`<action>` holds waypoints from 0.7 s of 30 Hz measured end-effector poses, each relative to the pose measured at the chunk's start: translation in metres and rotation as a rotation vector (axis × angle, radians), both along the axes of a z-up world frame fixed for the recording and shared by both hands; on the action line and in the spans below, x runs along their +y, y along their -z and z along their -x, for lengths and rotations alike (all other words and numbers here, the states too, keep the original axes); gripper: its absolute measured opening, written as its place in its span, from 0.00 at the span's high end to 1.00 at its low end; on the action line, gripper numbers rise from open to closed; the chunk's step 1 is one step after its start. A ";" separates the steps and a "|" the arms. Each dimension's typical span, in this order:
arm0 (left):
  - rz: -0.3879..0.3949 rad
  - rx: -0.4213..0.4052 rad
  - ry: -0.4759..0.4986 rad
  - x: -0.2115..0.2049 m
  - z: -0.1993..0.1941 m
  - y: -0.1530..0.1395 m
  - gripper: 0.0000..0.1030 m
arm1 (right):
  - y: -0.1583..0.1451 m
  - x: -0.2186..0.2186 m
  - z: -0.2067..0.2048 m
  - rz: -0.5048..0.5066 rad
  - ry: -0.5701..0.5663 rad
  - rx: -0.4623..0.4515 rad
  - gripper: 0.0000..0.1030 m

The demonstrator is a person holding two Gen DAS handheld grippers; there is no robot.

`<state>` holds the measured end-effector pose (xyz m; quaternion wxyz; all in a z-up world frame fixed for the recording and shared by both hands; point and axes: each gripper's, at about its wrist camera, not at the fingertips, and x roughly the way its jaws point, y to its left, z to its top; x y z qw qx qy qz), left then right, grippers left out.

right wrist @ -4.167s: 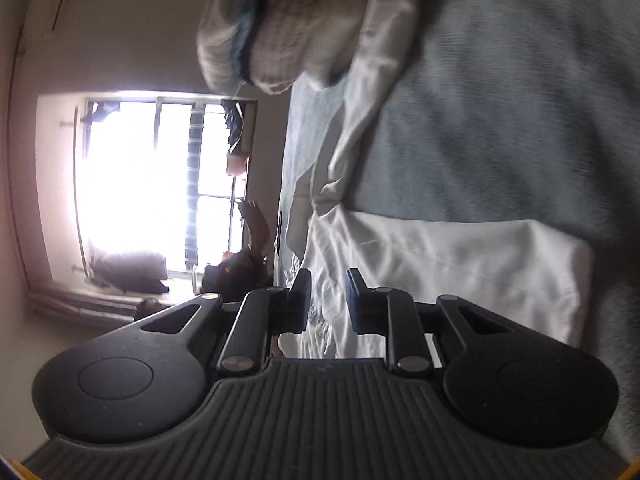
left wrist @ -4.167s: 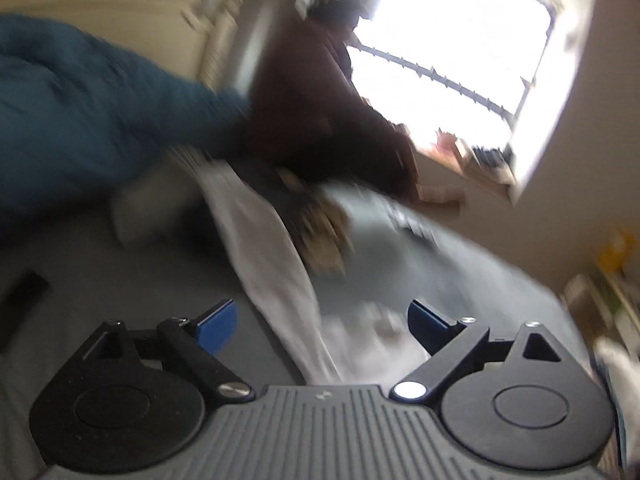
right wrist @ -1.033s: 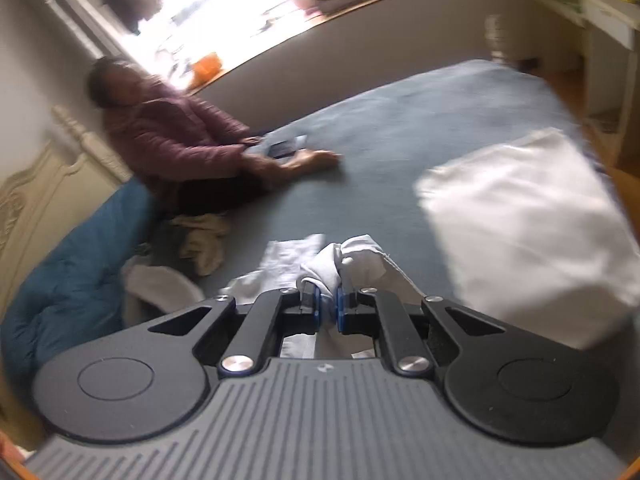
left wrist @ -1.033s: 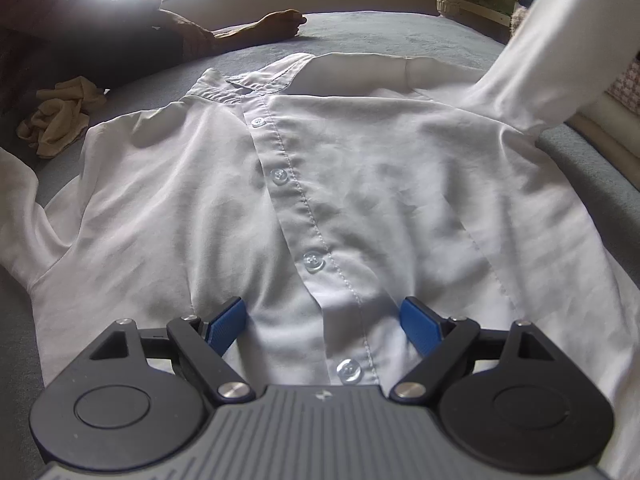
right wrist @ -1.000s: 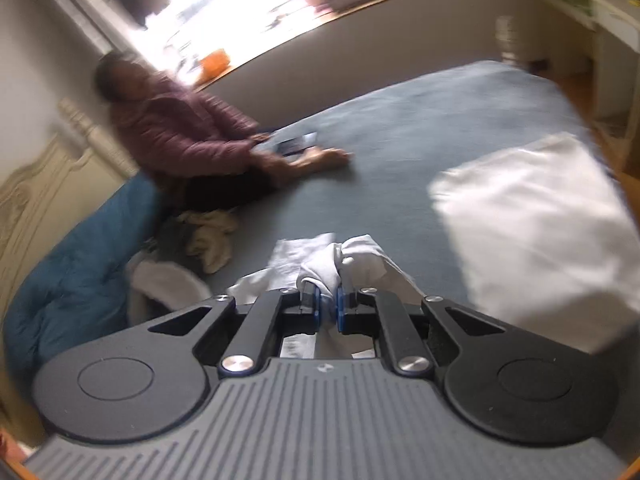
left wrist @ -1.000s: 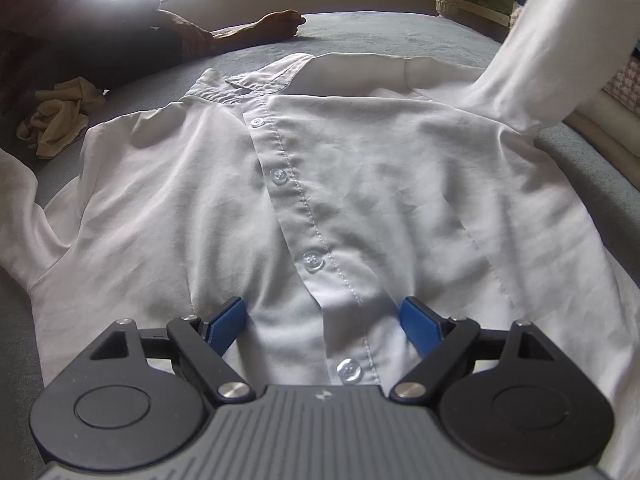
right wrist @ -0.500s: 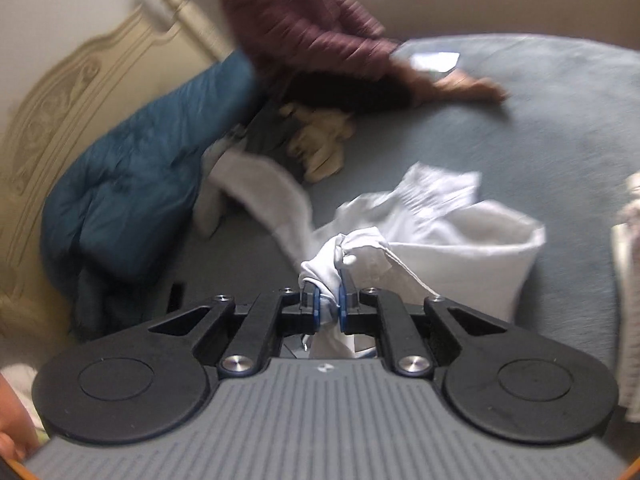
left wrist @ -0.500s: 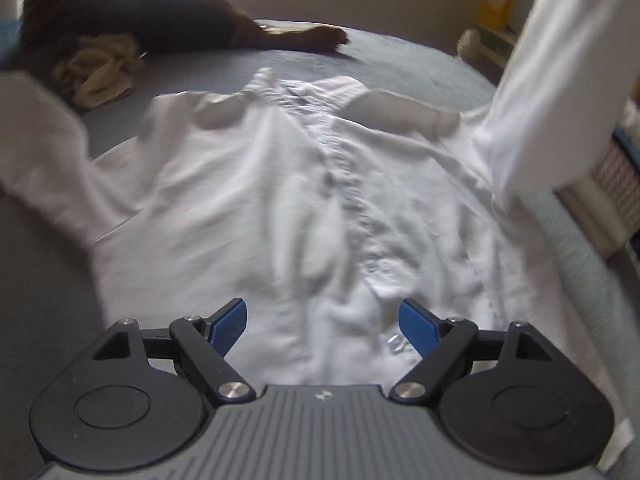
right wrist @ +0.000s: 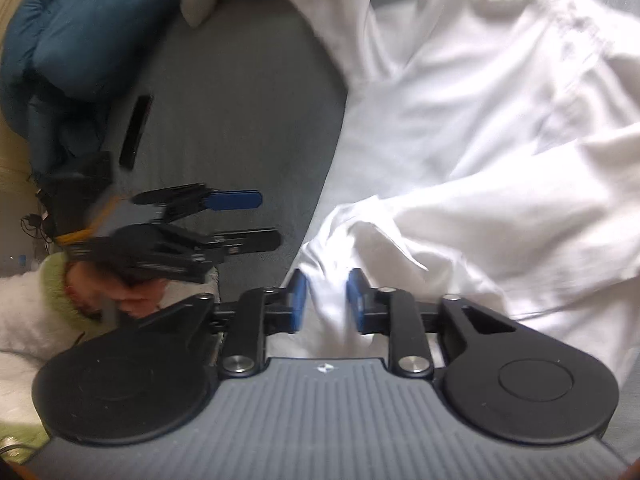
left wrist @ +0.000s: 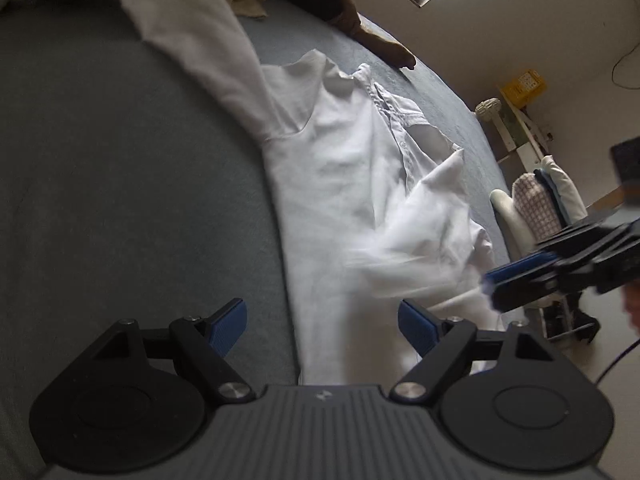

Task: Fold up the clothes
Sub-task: 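Grasp the white shirt sleeve cuff with the right gripper and lift it, then carry the held sleeve across the shirt front with the right gripper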

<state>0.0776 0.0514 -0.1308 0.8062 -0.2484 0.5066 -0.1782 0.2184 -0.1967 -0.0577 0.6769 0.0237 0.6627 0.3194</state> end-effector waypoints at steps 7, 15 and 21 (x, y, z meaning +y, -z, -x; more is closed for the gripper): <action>0.027 0.007 0.017 0.008 0.008 0.014 0.20 | 0.006 -0.050 0.057 -0.301 0.286 0.062 0.54; -0.084 -0.036 0.131 -0.012 0.011 0.011 0.25 | 0.074 -0.100 0.160 -0.628 0.812 0.140 0.51; -0.229 -0.026 0.242 -0.038 0.019 0.010 0.39 | 0.091 -0.094 0.166 -0.494 0.962 -0.131 0.51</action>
